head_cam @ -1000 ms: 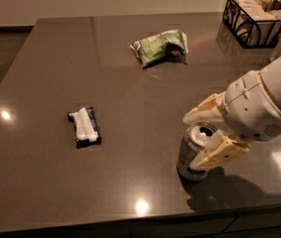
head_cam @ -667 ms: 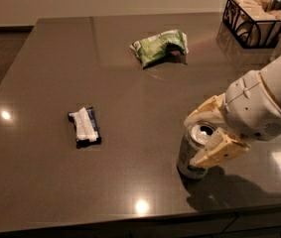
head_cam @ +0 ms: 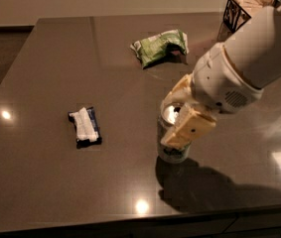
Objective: Move 7up can near rxbar blueberry
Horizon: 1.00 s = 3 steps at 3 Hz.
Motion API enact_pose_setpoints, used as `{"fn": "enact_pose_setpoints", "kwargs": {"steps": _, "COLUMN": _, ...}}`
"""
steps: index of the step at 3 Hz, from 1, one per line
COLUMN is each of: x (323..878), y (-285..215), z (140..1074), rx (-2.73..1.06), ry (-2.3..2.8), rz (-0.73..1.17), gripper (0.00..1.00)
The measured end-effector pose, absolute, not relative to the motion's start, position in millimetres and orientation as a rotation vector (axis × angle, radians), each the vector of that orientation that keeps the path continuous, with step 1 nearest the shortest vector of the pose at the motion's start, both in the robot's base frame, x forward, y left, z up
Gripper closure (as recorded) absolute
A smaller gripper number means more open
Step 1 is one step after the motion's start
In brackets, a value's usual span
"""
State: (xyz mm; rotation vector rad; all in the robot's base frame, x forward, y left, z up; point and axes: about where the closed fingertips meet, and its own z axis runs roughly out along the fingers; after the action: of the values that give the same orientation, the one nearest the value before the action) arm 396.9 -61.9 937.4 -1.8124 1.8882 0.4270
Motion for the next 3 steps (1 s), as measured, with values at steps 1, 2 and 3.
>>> {"fn": "enact_pose_setpoints", "kwargs": {"steps": 1, "x": 416.5, "y": -27.0, "z": 946.7, "rx": -1.77, "ry": 1.898, "rz": 0.44, "gripper": 1.0}}
{"fn": "enact_pose_setpoints", "kwargs": {"steps": 2, "x": 432.5, "y": 2.8, "z": 948.1, "rx": -1.733, "ry": 1.879, "rz": 0.465, "gripper": 1.0}}
{"fn": "enact_pose_setpoints", "kwargs": {"steps": 3, "x": 448.5, "y": 28.2, "z": 942.1, "rx": -1.708, "ry": 1.847, "rz": 0.479, "gripper": 1.0}}
